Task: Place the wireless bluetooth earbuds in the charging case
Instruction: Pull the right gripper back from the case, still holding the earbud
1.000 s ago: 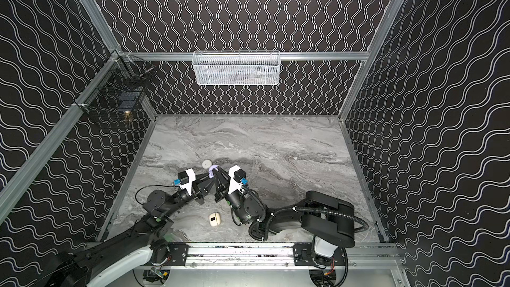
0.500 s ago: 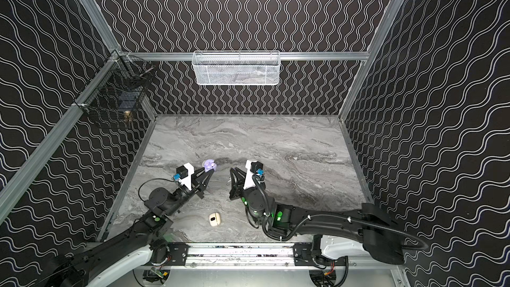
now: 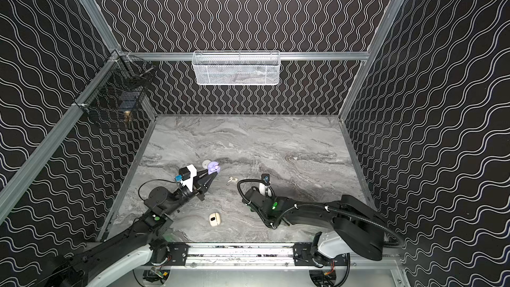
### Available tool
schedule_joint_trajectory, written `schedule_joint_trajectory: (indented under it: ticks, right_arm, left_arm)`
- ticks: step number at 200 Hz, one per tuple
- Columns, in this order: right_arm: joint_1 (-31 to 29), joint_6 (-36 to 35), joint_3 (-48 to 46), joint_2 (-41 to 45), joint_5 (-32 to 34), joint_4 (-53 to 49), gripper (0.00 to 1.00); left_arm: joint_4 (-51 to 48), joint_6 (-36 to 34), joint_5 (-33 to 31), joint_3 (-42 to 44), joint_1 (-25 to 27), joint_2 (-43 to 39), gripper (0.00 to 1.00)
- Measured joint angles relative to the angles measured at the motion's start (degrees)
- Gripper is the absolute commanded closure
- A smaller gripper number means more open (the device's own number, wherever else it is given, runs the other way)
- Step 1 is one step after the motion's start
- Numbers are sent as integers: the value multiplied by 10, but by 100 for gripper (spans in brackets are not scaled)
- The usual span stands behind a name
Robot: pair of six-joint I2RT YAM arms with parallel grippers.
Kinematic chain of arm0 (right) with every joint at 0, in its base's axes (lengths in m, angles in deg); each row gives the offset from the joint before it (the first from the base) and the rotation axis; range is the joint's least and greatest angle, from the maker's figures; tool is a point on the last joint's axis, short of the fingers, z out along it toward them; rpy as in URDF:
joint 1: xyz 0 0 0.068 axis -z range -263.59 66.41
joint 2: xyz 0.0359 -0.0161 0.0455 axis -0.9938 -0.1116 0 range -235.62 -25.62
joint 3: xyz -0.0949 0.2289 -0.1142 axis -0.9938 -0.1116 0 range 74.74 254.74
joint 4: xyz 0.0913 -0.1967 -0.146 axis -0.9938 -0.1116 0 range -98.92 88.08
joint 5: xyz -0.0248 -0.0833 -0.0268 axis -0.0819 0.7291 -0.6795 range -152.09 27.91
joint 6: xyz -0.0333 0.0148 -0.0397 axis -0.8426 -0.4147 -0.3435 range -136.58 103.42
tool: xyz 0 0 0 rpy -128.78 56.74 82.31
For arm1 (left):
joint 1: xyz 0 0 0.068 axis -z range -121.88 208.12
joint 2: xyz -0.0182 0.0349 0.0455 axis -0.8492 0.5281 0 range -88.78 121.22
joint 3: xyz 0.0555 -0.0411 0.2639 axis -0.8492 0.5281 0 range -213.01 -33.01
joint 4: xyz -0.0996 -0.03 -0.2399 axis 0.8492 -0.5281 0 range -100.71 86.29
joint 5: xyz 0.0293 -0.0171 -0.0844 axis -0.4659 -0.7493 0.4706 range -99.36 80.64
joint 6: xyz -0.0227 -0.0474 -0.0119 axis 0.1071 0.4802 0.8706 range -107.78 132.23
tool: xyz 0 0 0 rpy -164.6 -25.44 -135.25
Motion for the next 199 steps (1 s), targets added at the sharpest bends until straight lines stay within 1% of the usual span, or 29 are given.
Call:
schedule_joint_trajectory:
  ticks: [30,53,64,71,91,118,158,181,199]
  right_arm:
    - [15,-2,0,-42,-24,1,82]
    - [23,-5,7,-65,-13,21,81]
    - [23,-5,10,-73,-9,30,79]
    - [24,-5,10,-76,-7,35,74]
    - [24,-4,10,-76,-9,45,58]
    - [24,-3,20,-67,-13,4,47]
    - [26,-9,67,-69,-40,-92,46]
    - [34,-22,94,-79,-62,-125,46]
    - [48,-38,109,-89,-83,-142,49]
  left_arm:
    - [3,0,6,0,0,-2,100]
    - [3,0,9,0,0,-2,100]
    - [3,0,10,0,0,-2,100]
    - [3,0,10,0,0,-2,100]
    - [3,0,10,0,0,-2,100]
    - [3,0,10,0,0,0,100]
    - [3,0,10,0,0,0,100]
    - [3,0,10,0,0,0,100]
    - [3,0,10,0,0,-3,100]
